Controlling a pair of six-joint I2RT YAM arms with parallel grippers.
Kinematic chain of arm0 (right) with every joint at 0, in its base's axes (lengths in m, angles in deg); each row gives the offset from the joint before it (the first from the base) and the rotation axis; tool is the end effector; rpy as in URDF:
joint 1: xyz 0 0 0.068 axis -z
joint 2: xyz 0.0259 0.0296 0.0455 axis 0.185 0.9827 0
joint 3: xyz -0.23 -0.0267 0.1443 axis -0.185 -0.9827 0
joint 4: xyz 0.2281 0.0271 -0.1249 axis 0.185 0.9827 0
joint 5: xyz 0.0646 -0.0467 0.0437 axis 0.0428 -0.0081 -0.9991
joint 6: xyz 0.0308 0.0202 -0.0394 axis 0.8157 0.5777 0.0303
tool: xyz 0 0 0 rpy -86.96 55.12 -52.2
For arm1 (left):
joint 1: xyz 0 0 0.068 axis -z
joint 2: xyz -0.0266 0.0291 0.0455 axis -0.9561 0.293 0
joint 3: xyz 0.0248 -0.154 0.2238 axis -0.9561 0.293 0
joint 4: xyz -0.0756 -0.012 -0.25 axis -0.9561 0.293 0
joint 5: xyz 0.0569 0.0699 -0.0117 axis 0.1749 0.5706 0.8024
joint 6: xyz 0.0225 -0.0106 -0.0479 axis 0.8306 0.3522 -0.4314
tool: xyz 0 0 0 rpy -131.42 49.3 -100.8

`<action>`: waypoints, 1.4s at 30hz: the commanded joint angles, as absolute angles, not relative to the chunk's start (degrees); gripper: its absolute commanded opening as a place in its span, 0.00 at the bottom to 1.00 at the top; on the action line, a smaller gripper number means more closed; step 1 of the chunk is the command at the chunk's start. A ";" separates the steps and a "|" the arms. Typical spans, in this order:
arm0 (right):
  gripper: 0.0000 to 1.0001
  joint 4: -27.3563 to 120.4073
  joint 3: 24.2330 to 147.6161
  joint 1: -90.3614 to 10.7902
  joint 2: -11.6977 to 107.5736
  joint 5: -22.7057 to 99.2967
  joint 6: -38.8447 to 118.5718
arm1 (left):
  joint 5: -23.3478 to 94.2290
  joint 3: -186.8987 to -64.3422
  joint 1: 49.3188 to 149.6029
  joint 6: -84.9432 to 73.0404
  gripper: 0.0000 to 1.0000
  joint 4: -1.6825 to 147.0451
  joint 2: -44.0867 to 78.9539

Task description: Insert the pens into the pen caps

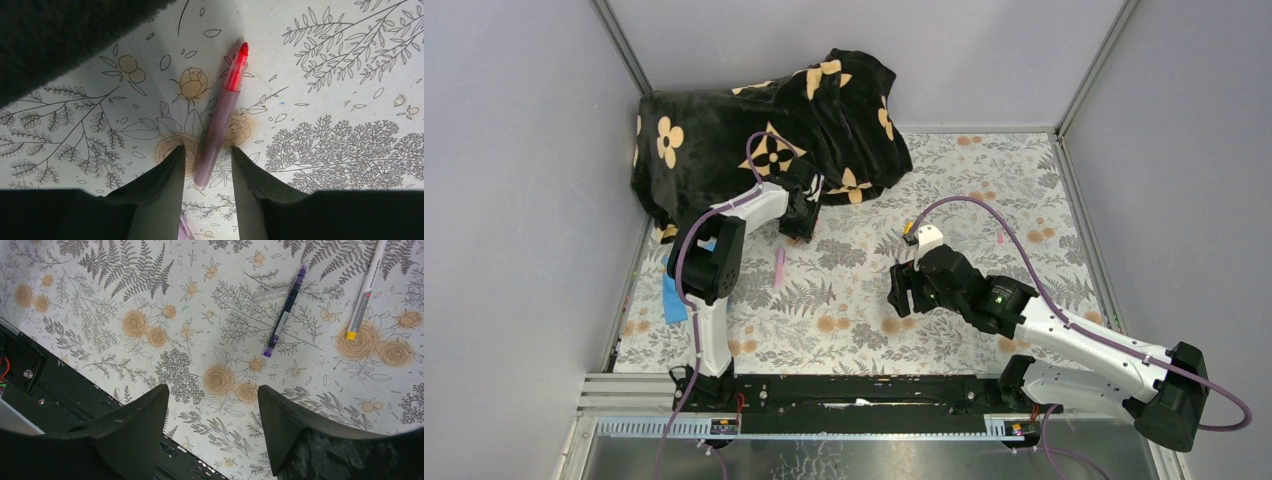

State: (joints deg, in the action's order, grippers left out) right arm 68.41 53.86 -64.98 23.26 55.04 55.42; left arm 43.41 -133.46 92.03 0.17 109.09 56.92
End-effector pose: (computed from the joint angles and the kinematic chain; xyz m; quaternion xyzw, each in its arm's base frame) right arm 0.1301 0.1714 0.2744 -0.2086 0.8613 0.2288 0.4028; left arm 0.3830 -0.1326 0.1596 0.1170 0.9766 -0.0408 0.1760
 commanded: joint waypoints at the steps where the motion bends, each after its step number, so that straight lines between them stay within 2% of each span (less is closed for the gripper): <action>1: 0.73 67.64 56.52 -65.19 23.61 53.79 54.33 | 40.94 -135.23 91.92 0.75 0.41 107.57 58.12; 5: 0.73 67.37 56.43 -65.17 23.42 54.46 54.82 | 41.03 -134.88 92.57 0.71 0.31 107.70 57.73; 10: 0.73 66.59 56.26 -65.24 22.94 55.84 55.65 | 43.51 -134.11 94.63 0.80 0.13 107.92 56.29; 14: 0.73 65.99 56.17 -65.19 22.52 56.14 56.42 | 43.22 -133.86 95.63 0.33 0.07 108.04 55.20; 18: 0.76 64.66 55.08 -65.24 21.34 59.42 61.73 | 41.59 -133.32 97.55 -1.13 0.04 108.06 52.29; 22: 0.78 63.11 52.53 -65.24 18.24 67.91 76.30 | 37.28 -129.20 99.49 -4.42 0.01 104.73 45.99; 28: 0.78 51.38 44.17 -65.19 14.07 71.74 91.33 | 28.61 -118.94 102.67 -10.62 0.00 94.68 33.82; 32: 0.77 47.02 41.48 -65.24 13.50 72.23 95.17 | 26.55 -113.29 108.57 -13.82 0.00 88.80 27.07; 37: 0.76 41.48 39.31 -65.23 12.13 73.25 95.89 | 30.26 -108.11 117.05 -18.80 0.00 82.98 21.51; 42: 0.73 38.97 37.91 -65.24 9.79 75.13 93.58 | 33.65 -104.04 121.07 -23.72 0.00 77.91 18.38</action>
State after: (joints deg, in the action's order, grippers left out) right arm 45.33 38.47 -65.03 12.00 70.51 93.47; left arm 30.45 -106.53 119.62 -18.32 86.62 20.79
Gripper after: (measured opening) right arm 0.745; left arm 0.119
